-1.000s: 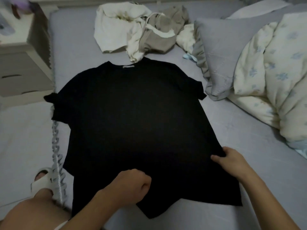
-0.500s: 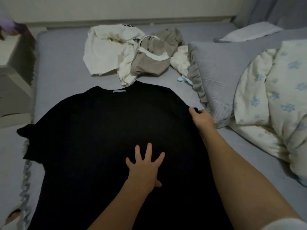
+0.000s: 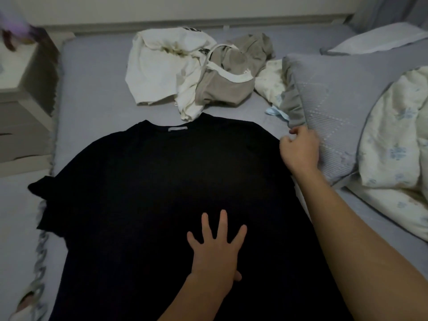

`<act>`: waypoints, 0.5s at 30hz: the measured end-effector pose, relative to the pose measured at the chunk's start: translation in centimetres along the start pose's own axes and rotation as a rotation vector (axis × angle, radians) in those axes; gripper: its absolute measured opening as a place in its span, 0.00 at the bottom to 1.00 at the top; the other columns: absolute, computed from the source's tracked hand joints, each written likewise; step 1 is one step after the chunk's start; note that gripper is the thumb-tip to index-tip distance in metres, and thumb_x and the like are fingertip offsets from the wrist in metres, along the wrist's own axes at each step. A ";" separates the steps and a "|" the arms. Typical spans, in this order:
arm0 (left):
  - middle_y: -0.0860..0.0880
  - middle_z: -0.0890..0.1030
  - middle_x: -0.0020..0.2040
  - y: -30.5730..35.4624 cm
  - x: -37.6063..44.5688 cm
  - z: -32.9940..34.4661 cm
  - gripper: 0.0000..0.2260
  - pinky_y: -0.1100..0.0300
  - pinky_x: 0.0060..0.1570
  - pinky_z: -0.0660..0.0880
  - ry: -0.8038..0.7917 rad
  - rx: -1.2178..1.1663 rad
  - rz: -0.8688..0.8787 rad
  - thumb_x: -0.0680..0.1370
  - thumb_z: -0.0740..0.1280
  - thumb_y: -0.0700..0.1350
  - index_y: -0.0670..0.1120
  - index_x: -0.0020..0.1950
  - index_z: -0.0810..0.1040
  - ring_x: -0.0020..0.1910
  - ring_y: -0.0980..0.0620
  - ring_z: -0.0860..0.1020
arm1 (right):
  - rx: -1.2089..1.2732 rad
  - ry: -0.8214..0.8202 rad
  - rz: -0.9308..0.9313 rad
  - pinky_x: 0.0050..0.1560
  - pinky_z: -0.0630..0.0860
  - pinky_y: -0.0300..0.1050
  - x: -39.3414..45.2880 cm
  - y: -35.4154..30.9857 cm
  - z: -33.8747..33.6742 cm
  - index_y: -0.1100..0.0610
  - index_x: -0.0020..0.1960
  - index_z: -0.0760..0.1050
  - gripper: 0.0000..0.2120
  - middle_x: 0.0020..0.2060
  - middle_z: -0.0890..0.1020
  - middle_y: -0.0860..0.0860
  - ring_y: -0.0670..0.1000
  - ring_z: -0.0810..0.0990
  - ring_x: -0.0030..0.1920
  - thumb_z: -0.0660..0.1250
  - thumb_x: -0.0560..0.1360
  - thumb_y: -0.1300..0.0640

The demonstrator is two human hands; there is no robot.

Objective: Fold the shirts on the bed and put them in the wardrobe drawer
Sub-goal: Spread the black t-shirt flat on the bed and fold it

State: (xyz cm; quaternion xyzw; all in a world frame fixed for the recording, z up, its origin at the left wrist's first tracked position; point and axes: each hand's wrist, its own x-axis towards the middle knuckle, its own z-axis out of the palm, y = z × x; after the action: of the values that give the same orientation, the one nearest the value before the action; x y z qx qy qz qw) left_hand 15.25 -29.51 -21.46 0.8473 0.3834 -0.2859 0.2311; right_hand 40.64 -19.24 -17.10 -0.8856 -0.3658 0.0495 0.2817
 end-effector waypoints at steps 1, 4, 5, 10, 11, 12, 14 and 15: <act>0.45 0.25 0.75 0.0 -0.1 -0.1 0.49 0.23 0.66 0.47 0.000 0.001 0.000 0.74 0.71 0.58 0.64 0.75 0.33 0.72 0.29 0.30 | -0.103 -0.086 0.032 0.65 0.67 0.55 0.0 -0.2 0.2 0.59 0.67 0.71 0.23 0.66 0.72 0.61 0.62 0.69 0.67 0.64 0.77 0.47; 0.45 0.25 0.75 0.0 -0.2 0.2 0.49 0.23 0.66 0.47 0.025 0.004 0.004 0.73 0.71 0.58 0.64 0.76 0.33 0.73 0.29 0.30 | -0.362 -0.272 0.132 0.63 0.70 0.56 -0.3 0.5 0.6 0.61 0.67 0.70 0.27 0.66 0.72 0.63 0.64 0.70 0.66 0.66 0.76 0.44; 0.45 0.25 0.75 -0.1 -0.1 0.3 0.49 0.23 0.66 0.48 0.033 0.005 0.009 0.73 0.71 0.59 0.64 0.76 0.33 0.73 0.28 0.30 | -0.346 -0.276 0.110 0.59 0.72 0.53 0.0 0.5 0.6 0.62 0.63 0.73 0.22 0.63 0.75 0.64 0.64 0.73 0.63 0.66 0.76 0.48; 0.47 0.24 0.74 -0.5 0.7 1.0 0.51 0.22 0.64 0.47 0.046 -0.018 0.019 0.71 0.72 0.60 0.65 0.74 0.32 0.72 0.28 0.30 | -0.049 0.042 -0.055 0.53 0.74 0.51 3.1 -1.2 -1.1 0.61 0.56 0.79 0.12 0.54 0.81 0.62 0.63 0.79 0.55 0.63 0.75 0.59; 0.48 0.24 0.74 -0.6 0.8 1.2 0.51 0.22 0.64 0.47 0.050 -0.018 0.018 0.71 0.72 0.61 0.66 0.74 0.32 0.72 0.28 0.30 | -0.055 0.090 -0.082 0.53 0.74 0.51 3.5 -1.1 -1.2 0.61 0.56 0.79 0.12 0.54 0.80 0.62 0.63 0.78 0.55 0.62 0.74 0.61; 0.47 0.24 0.74 -0.6 0.9 1.3 0.51 0.22 0.64 0.47 0.052 -0.014 0.013 0.71 0.72 0.61 0.66 0.74 0.32 0.72 0.28 0.30 | -0.112 0.091 -0.104 0.55 0.73 0.53 3.4 -0.8 -1.2 0.60 0.56 0.78 0.13 0.56 0.79 0.62 0.64 0.77 0.56 0.62 0.74 0.63; 0.47 0.24 0.74 -0.4 0.9 1.4 0.51 0.22 0.64 0.47 0.052 -0.008 0.002 0.71 0.72 0.61 0.66 0.74 0.32 0.72 0.28 0.30 | -0.273 0.050 -0.155 0.61 0.69 0.55 2.1 -0.1 -0.9 0.61 0.62 0.75 0.17 0.61 0.74 0.63 0.65 0.72 0.60 0.64 0.73 0.65; 0.47 0.24 0.74 -0.3 0.8 1.4 0.51 0.22 0.64 0.47 0.053 -0.010 0.000 0.71 0.72 0.61 0.66 0.74 0.32 0.72 0.28 0.30 | -0.305 0.079 -0.198 0.62 0.68 0.56 1.1 -0.1 -0.6 0.61 0.64 0.73 0.20 0.63 0.72 0.63 0.64 0.71 0.61 0.64 0.72 0.65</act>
State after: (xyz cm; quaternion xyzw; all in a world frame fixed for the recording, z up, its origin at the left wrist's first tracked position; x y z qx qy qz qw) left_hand 15.03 -29.77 -23.12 0.8535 0.3907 -0.2614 0.2249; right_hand 41.57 -18.73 -16.38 -0.8790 -0.4432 -0.0693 0.1617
